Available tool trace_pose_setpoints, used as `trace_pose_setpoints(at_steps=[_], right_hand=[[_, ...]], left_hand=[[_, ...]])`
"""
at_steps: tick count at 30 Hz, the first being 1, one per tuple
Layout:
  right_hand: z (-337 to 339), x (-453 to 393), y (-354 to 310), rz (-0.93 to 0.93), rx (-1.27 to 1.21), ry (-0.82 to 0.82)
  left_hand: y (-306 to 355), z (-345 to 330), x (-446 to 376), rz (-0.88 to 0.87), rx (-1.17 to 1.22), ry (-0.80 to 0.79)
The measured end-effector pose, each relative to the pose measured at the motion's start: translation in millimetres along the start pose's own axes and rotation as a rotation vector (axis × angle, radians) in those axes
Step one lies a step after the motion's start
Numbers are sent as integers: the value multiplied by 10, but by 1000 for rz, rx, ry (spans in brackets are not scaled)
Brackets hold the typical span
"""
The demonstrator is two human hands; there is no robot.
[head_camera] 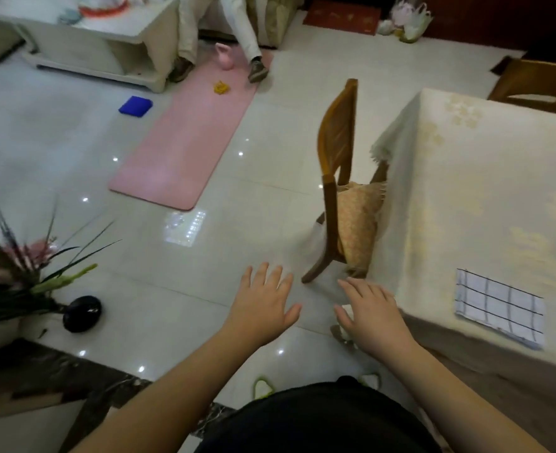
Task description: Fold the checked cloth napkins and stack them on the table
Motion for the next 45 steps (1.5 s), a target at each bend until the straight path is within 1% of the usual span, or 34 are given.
trace_pose_setpoints(at_steps=[4, 7, 11, 14, 22, 28, 32, 37, 45], right_hand=[[142, -143, -379, 26, 32, 20], [233, -273, -583, 78, 67, 19], [297, -473, -747, 132, 72, 24], [313, -657, -802, 137, 63, 16], [275, -1515, -819, 121, -9, -18], [571, -2360, -867, 136, -135, -33], [778, -2827, -862, 158, -176, -46], [1074, -3300, -809, 133, -194, -30], [1413, -4232, -829, 77, -153, -3]], left_hand=[[-376, 98, 213, 83, 40, 12], [-576, 208, 256, 129, 67, 52], [-745, 338, 244, 149, 106, 101], [-876, 409, 133, 138, 109, 100], [-1286, 639, -617, 110, 54, 13], [-1588, 1077, -1248, 131, 9, -54], [-1715, 1441, -1601, 132, -8, -27], [-1862, 1769, -2057, 144, 22, 35], [-2300, 2095, -3029, 62, -5, 4]])
Point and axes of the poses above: each hand's wrist, its own x-axis away from the middle knuckle, its own z-axis out of the back of the hand, y = z × x, the point moved 2 cm from there along -x, towards the middle knuckle, and after that the axes turned 15 degrees about x, right-handed, at the moved point
